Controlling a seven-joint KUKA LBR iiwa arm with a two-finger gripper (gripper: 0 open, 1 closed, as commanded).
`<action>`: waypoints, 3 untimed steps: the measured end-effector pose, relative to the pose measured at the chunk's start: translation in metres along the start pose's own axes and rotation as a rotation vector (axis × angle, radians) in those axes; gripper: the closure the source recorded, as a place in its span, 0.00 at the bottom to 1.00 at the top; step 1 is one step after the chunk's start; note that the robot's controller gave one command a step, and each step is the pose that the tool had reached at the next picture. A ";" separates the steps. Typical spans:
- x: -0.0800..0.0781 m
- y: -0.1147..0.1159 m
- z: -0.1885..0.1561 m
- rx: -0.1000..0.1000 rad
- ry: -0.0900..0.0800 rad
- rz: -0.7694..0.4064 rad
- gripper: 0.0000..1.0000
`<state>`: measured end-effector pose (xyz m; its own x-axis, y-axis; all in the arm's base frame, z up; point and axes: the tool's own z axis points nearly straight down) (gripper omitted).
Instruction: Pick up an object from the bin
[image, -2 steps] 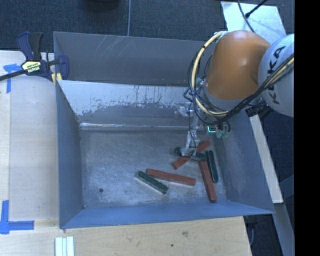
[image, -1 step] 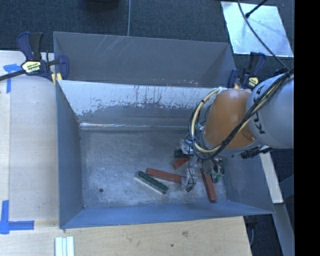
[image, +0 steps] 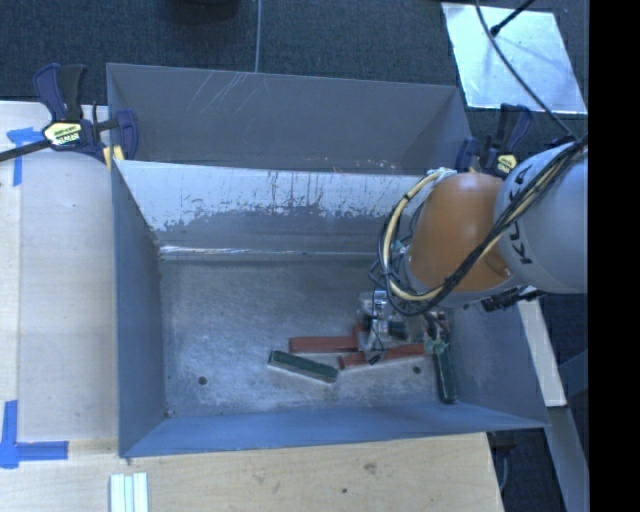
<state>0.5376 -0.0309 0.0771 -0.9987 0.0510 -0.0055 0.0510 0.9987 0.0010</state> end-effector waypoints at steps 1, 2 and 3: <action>0.008 -0.037 0.000 -0.003 -0.010 -0.533 1.00; 0.023 -0.053 -0.044 0.001 0.000 -0.638 1.00; 0.021 -0.057 -0.152 0.004 -0.006 -0.625 1.00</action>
Offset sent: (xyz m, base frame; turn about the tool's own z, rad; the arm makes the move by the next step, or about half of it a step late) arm -0.0141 -0.0401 -0.0036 -0.5310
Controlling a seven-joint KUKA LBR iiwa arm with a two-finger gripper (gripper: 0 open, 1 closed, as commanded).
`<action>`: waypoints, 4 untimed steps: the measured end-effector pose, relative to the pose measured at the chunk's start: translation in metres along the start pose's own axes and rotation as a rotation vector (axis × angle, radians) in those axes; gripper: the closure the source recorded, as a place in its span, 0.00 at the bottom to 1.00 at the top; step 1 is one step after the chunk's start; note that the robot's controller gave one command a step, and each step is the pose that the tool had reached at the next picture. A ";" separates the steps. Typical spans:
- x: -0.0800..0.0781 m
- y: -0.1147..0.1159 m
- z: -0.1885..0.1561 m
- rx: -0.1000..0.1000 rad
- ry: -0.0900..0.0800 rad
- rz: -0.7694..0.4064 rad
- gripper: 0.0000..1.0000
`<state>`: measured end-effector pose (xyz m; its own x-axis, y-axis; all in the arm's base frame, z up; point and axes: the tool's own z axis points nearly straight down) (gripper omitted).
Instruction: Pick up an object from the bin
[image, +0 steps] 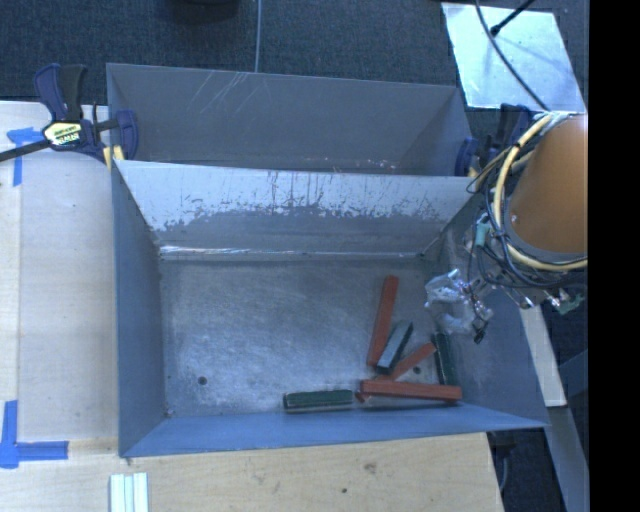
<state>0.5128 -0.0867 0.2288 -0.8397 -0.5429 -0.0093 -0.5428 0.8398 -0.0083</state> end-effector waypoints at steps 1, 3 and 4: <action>0.001 0.001 0.004 -0.007 0.007 0.002 0.00; -0.072 -0.035 0.125 0.002 0.001 -0.395 0.00; -0.078 -0.037 0.161 -0.010 0.003 -0.606 0.00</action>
Offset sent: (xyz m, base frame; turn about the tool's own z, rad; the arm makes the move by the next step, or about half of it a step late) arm 0.0000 0.0000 0.0000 0.0000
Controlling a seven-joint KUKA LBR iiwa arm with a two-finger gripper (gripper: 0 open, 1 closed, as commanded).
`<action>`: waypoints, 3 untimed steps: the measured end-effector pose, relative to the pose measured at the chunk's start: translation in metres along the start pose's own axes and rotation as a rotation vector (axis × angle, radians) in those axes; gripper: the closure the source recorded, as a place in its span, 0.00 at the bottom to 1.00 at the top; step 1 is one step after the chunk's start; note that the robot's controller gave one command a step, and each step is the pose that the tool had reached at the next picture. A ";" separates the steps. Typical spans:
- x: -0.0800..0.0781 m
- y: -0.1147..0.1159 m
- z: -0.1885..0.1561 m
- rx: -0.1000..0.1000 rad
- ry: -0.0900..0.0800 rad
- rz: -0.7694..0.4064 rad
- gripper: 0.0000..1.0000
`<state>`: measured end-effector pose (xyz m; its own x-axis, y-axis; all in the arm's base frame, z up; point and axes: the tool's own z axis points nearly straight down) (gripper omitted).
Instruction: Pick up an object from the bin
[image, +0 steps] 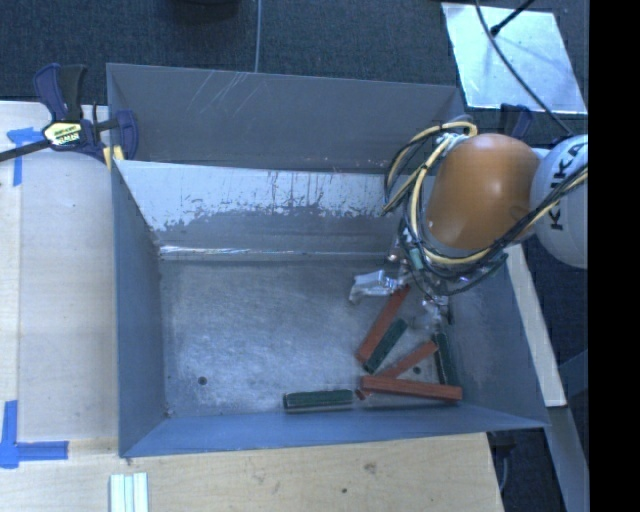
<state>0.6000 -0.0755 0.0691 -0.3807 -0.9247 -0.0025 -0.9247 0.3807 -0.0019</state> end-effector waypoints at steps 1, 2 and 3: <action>-0.001 -0.001 -0.002 0.001 -0.002 0.003 1.00; -0.005 0.004 -0.116 0.007 -0.001 -0.241 1.00; -0.017 0.000 -0.164 0.006 -0.001 -0.206 1.00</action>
Offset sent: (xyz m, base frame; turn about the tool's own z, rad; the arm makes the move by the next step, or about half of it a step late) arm 0.0000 0.0000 0.0000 0.0000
